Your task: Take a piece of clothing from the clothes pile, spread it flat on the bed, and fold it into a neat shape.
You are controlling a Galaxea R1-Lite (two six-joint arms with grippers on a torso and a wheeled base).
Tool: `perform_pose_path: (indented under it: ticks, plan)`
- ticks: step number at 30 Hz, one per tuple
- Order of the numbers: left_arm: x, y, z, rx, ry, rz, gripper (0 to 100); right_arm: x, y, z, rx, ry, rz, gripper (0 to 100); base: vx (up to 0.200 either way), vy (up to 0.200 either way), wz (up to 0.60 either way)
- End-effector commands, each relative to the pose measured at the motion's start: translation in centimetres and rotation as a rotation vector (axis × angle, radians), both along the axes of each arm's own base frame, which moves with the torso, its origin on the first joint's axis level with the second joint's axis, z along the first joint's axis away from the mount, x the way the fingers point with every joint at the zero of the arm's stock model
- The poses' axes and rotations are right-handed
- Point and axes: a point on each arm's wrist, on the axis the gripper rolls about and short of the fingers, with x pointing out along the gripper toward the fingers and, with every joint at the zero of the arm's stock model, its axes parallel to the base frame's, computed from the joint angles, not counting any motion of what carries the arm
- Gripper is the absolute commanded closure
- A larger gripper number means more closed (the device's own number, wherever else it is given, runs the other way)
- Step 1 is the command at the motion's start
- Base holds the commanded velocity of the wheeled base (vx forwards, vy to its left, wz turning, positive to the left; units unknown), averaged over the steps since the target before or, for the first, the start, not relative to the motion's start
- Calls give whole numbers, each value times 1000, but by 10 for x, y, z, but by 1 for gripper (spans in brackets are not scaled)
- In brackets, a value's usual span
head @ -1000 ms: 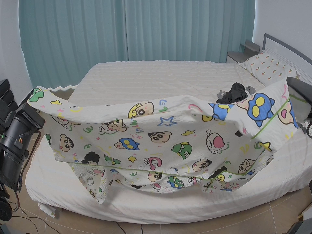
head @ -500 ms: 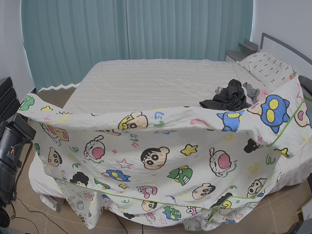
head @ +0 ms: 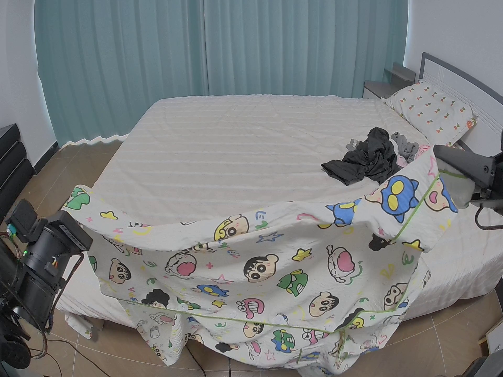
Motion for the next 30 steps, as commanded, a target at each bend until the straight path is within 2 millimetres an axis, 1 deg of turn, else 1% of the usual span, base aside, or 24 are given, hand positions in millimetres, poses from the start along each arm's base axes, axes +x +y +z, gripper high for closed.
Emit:
perform_pose_path:
  ticks: [1,2,6,9,10,12,14,15,18,23,26,29,30]
  plan:
    - [19,-9,-19,41,97,0,100,23,3,-18,-36,76,-28,100,0,0,0]
    - [22,-11,-20,44,103,0,100,26,2,-20,-41,87,-36,100,0,0,0]
    - [36,-16,-23,51,118,11,100,38,-1,-27,-65,101,-66,100,200,0,0]
    - [43,-18,-20,46,108,17,100,43,-1,-28,-73,103,-77,100,200,0,0]
    - [50,-20,-17,40,94,22,100,47,-2,-28,-75,91,-85,100,200,0,0]
    - [57,-22,-12,31,76,26,100,52,-3,-28,-70,70,-96,100,200,0,0]
    - [59,-22,-11,30,74,28,100,53,-3,-29,-72,70,-98,100,200,0,0]
    - [68,-24,-13,38,79,36,100,63,-4,-29,-64,46,-117,100,200,0,0]
    - [76,-26,-16,44,89,44,100,72,-3,-30,-62,35,-126,100,200,0,0]
    - [103,-29,-18,43,87,74,100,93,1,-35,-67,50,-152,100,200,0,0]
    - [115,-31,-25,50,103,82,100,104,3,-40,-75,67,-151,100,200,0,0]
    - [131,-35,-34,57,120,88,100,121,3,-48,-94,84,-166,100,200,0,0]
    - [132,-35,-34,57,120,88,100,121,3,-48,-93,83,-166,100,200,0,0]
